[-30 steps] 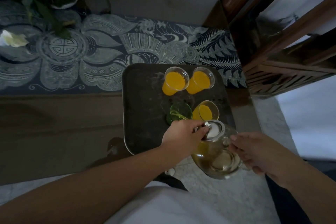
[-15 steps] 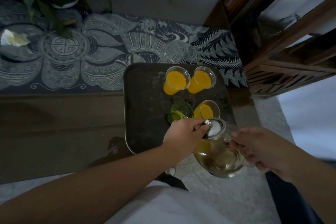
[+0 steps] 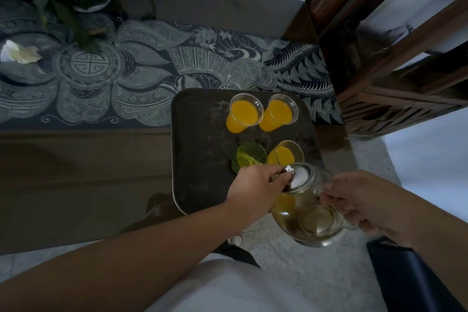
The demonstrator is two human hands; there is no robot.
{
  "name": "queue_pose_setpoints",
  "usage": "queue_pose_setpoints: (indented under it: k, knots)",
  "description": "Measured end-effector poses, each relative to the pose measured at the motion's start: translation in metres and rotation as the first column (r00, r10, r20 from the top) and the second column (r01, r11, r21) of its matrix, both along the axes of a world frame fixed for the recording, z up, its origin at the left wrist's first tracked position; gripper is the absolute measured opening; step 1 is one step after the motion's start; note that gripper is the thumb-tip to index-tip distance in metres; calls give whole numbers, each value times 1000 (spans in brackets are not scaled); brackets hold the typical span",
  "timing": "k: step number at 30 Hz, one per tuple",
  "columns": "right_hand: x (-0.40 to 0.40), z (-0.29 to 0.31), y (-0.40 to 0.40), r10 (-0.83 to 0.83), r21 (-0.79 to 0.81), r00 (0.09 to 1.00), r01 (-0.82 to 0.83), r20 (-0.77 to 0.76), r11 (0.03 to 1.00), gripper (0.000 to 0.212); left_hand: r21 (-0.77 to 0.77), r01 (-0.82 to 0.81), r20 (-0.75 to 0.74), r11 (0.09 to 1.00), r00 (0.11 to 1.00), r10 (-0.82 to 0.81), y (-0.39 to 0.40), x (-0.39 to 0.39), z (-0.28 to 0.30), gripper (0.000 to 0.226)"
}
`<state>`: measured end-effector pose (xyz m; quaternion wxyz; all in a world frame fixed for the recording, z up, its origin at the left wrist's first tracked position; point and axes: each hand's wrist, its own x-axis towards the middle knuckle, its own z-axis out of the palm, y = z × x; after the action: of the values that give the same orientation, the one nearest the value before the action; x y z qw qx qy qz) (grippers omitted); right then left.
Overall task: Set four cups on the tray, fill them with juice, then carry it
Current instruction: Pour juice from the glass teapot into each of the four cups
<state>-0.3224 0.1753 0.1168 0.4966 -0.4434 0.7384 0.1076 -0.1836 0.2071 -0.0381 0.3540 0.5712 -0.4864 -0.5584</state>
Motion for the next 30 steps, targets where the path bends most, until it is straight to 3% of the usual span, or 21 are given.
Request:
queue_pose_setpoints:
  k: [30]
  knots:
    - [11, 10, -15, 125, 44, 988, -121, -89, 992, 19, -12, -34, -41, 999, 999, 33, -3, 0, -2, 19]
